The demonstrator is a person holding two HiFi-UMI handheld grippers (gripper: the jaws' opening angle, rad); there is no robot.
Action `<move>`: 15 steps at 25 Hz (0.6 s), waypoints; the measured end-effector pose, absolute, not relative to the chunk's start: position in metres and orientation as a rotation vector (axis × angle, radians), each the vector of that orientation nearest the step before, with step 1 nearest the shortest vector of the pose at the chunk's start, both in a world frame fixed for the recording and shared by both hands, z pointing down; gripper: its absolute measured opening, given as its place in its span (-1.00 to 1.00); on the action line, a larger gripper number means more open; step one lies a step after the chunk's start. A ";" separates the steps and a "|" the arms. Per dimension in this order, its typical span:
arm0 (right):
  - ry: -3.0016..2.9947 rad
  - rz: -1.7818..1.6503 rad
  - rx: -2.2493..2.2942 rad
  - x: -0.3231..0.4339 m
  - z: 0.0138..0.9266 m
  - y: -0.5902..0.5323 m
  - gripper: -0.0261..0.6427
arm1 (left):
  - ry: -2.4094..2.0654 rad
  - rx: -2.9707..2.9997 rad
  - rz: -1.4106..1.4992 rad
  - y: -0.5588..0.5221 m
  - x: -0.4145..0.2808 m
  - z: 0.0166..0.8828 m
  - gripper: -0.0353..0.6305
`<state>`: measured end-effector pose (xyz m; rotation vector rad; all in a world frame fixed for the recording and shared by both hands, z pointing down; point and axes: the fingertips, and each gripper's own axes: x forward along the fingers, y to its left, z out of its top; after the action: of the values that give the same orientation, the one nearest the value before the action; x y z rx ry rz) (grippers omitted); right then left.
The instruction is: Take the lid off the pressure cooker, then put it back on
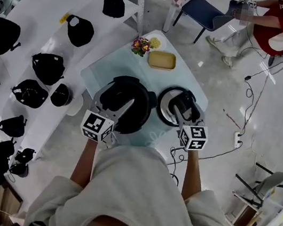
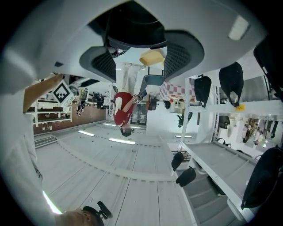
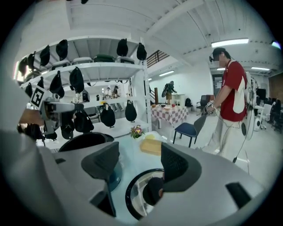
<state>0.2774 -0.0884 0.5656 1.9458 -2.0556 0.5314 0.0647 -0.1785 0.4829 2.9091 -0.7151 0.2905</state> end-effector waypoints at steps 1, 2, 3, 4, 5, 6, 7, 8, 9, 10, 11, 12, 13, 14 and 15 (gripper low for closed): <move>-2.043 0.567 1.926 0.281 0.577 -0.090 -0.04 | -0.717 2.907 0.291 -0.179 0.065 0.483 0.10; -2.028 0.602 1.904 0.284 0.589 -0.091 -0.04 | -0.719 2.904 0.290 -0.179 0.065 0.484 0.10; -2.010 0.638 1.880 0.287 0.601 -0.093 -0.04 | -0.722 2.901 0.290 -0.180 0.065 0.484 0.10; -1.990 0.676 1.853 0.290 0.613 -0.093 -0.04 | -0.725 2.898 0.290 -0.180 0.064 0.484 0.10; -1.970 0.717 1.824 0.293 0.625 -0.094 -0.04 | -0.728 2.895 0.290 -0.180 0.063 0.484 0.10; -1.951 0.758 1.794 0.295 0.637 -0.094 -0.04 | -0.732 2.892 0.291 -0.180 0.062 0.485 0.10; -1.931 0.795 1.762 0.298 0.650 -0.095 -0.04 | -0.736 2.889 0.293 -0.181 0.061 0.485 0.10; -1.910 0.827 1.729 0.301 0.663 -0.095 -0.04 | -0.741 2.886 0.296 -0.181 0.061 0.486 0.10; -1.885 0.853 1.696 0.303 0.675 -0.096 -0.04 | -0.746 2.884 0.299 -0.182 0.060 0.487 0.10; -1.860 0.873 1.661 0.306 0.687 -0.096 -0.04 | -0.749 2.881 0.301 -0.183 0.059 0.487 0.10; -1.837 0.891 1.625 0.307 0.697 -0.097 -0.04 | -0.754 2.877 0.303 -0.183 0.058 0.488 0.10; -1.817 0.908 1.589 0.308 0.707 -0.099 -0.04 | -0.760 2.874 0.306 -0.184 0.056 0.488 0.10; -1.797 0.923 1.553 0.308 0.716 -0.101 -0.03 | -0.769 2.869 0.312 -0.185 0.053 0.489 0.10; -1.776 0.935 1.519 0.308 0.725 -0.103 -0.03 | -0.779 2.864 0.320 -0.186 0.050 0.491 0.10; -1.751 0.947 1.489 0.309 0.733 -0.103 -0.03 | -0.790 2.857 0.327 -0.186 0.048 0.492 0.10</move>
<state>0.3085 -0.1033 0.7326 1.4890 -1.7515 0.9468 0.0476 -0.1863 0.4920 2.8573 -0.7897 0.3271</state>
